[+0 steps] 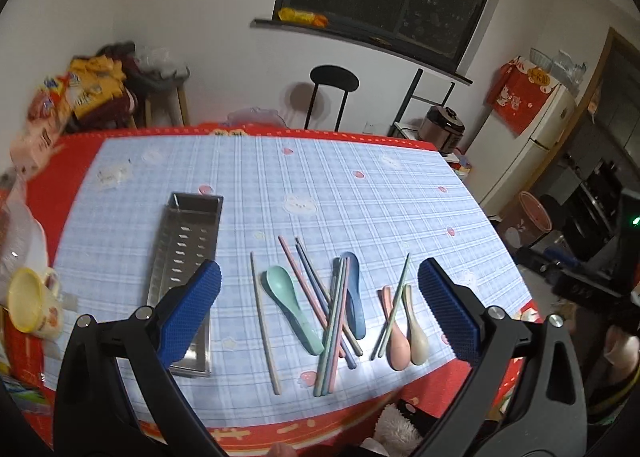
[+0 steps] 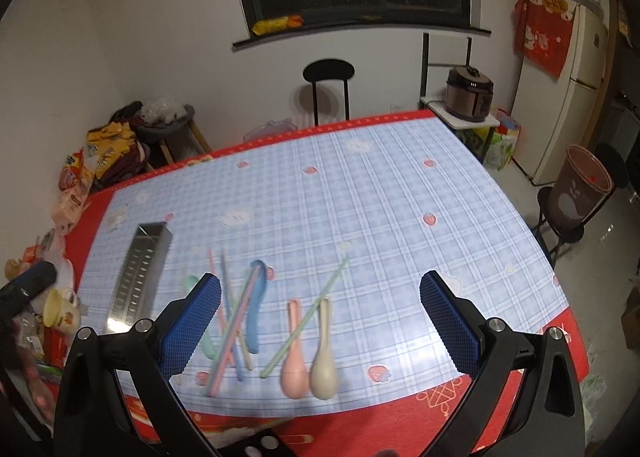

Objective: Organize utensils
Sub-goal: 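Move the right tool toward the cream spoon while the left tool approaches the beige chopstick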

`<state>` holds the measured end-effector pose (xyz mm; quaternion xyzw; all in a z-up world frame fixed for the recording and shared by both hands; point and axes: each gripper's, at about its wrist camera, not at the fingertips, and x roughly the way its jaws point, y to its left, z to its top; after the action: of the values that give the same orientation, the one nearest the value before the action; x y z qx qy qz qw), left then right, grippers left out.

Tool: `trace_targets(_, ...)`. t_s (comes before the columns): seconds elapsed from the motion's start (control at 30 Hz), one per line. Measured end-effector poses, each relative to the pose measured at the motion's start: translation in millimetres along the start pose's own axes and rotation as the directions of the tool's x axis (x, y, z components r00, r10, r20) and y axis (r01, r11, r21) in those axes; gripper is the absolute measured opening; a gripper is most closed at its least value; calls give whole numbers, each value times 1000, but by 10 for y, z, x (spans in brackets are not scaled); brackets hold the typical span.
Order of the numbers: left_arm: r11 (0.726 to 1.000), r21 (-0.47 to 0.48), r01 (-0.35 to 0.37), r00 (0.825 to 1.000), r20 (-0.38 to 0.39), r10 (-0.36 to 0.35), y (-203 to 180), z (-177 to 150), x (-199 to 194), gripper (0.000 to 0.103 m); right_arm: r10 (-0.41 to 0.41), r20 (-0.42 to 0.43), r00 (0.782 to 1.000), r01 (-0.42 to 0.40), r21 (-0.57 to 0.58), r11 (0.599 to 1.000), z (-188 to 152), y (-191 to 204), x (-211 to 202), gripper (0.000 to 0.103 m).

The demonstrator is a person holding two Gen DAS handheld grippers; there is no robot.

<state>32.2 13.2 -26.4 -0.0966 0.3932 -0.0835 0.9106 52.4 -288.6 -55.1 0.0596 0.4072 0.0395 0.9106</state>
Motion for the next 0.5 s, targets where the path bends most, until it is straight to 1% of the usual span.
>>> trace_targets(0.07,999,32,-4,1000,13,4,18,-16,73,97,21,-28,999,-20,35,999,-52,-113,125,98)
trace_targets(0.13,998,63,-28,999,29,26,30,-57,121,97,42,-40,998,-39,75,996,-112,-204,226,98)
trace_targets(0.2,994,89,-58,998,28,56,32,-83,214,97,23,-49,999,-19,83,996,-175,-269,329,98)
trace_targets(0.23,993,99,-67,998,20,65,40,-108,275,97,-4,-65,998,8,60,998,-210,-279,391,98)
trace_targets(0.27,991,109,-71,997,8,70,49,-135,342,97,-23,-80,997,26,41,999,-240,-280,441,98)
trace_targets(0.4,984,150,-98,993,-50,106,112,-257,586,97,-49,-138,989,48,-5,999,-366,-280,636,98)
trace_targets(0.47,986,153,-69,990,-112,86,159,-356,740,97,-61,-179,982,60,-11,998,-432,-309,744,98)
trace_targets(0.5,986,151,-74,987,-128,93,182,-413,792,97,-72,-197,978,71,-14,997,-465,-319,794,98)
